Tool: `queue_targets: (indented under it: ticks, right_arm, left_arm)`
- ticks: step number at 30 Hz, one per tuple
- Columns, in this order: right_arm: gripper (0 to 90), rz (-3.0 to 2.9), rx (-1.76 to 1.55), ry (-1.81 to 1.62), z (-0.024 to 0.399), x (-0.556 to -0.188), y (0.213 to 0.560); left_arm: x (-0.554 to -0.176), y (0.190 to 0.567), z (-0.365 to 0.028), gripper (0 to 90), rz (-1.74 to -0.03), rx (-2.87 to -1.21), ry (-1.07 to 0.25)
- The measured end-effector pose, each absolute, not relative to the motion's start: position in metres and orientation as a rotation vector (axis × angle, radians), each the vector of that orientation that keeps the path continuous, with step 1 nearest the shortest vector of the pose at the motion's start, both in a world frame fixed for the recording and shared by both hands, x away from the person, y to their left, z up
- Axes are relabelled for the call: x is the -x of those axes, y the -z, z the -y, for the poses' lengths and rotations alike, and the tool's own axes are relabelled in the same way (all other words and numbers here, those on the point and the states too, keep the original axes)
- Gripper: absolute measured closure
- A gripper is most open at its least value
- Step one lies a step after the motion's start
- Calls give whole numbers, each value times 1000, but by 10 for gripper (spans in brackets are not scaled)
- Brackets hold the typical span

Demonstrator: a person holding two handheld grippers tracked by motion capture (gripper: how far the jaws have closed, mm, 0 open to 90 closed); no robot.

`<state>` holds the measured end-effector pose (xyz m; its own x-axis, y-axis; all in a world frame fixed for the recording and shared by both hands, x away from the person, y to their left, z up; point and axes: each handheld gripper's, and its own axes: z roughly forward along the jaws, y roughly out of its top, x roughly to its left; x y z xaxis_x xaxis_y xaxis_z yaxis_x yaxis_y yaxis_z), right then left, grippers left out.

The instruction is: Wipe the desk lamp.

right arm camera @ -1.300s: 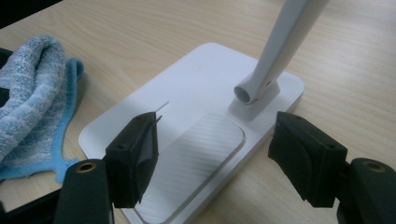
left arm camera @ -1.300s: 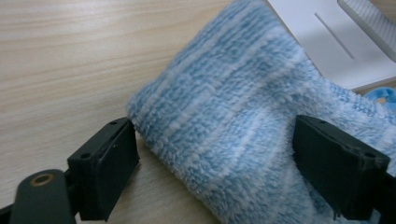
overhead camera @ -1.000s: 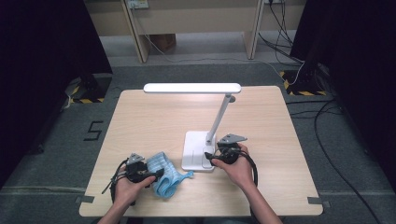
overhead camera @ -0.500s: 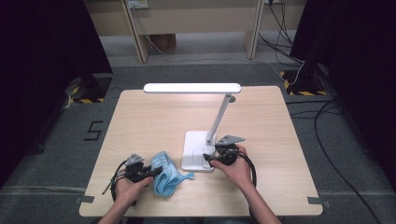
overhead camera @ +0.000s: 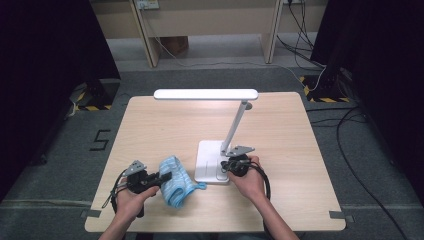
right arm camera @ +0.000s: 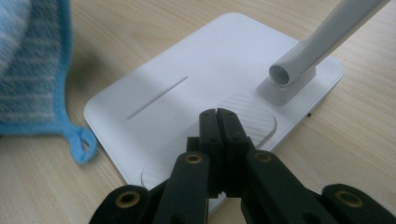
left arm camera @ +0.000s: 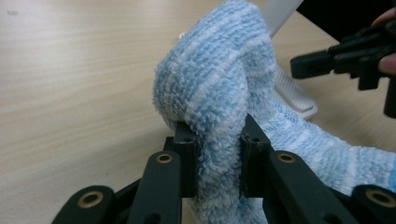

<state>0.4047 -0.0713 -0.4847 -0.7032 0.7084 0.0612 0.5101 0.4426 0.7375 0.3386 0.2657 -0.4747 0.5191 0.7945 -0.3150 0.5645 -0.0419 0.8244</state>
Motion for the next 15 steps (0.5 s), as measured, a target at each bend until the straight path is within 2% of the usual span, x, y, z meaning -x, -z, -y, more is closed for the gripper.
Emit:
queue_targets:
  ticks: [15]
  right_arm:
    - [900,-2488,-1083,-1034,67,-407,487]
  left_arm:
    - [-346,406,-282,731,-1069,-1602,-367]
